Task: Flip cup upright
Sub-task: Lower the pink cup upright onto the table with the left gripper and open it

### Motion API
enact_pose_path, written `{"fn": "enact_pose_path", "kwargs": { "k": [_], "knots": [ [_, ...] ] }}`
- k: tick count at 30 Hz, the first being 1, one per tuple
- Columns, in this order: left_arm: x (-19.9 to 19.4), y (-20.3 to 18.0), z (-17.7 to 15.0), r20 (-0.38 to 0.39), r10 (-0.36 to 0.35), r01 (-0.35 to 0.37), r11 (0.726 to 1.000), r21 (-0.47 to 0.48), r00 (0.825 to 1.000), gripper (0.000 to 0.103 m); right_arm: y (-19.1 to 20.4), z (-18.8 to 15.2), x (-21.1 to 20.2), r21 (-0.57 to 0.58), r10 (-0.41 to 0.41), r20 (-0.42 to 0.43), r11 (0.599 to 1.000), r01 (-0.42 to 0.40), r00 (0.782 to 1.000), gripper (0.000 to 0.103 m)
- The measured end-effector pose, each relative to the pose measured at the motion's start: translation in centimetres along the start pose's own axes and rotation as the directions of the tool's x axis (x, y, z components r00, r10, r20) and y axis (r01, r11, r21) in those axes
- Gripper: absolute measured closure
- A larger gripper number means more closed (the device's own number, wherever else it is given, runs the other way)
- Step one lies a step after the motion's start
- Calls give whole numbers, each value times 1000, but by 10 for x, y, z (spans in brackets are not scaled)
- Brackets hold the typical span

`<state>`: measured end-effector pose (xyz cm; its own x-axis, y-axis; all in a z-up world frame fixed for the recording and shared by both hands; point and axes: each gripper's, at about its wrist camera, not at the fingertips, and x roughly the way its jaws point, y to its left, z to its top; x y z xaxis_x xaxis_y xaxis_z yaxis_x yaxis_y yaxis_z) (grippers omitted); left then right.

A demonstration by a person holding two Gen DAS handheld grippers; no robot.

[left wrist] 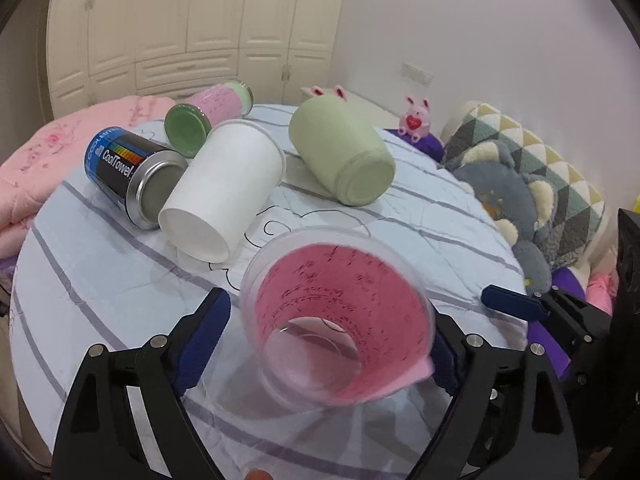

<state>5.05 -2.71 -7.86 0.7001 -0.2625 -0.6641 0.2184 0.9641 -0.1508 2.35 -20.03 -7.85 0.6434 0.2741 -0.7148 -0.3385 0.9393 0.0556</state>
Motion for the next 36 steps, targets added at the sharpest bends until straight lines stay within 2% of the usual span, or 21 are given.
{"fn": "enact_pose_path", "kwargs": {
  "k": [7,14,18,22,24,27,32,36],
  "knots": [
    [-26,-4,-4,56,30,-32,999,28,998,6,12,0,-12,-44,7,37,999,-5,999,20],
    [-64,-17,-5,144,110,-126,986,107,983,3,21,-4,-27,-75,-4,64,997,9,998,20],
    [-82,-16,-5,167,108,-124,989,86,980,0,22,-7,-41,-79,4,103,997,4,995,20],
    [-98,-11,-7,203,149,-165,984,65,968,0,21,-8,-55,-67,8,154,998,3,988,20],
    [-107,-6,-9,222,175,-187,982,35,959,0,20,-8,-62,-60,0,187,998,11,982,20],
    [-119,4,-12,241,179,-183,983,-5,954,0,22,-8,-73,-56,-16,239,998,30,971,21],
    [-131,10,-16,256,213,-206,977,-55,943,0,19,-7,-92,-32,-43,337,998,57,940,21],
    [-135,8,-17,257,263,-254,965,-68,930,0,13,-6,-101,-2,-37,387,999,41,921,20]
  ]
}}
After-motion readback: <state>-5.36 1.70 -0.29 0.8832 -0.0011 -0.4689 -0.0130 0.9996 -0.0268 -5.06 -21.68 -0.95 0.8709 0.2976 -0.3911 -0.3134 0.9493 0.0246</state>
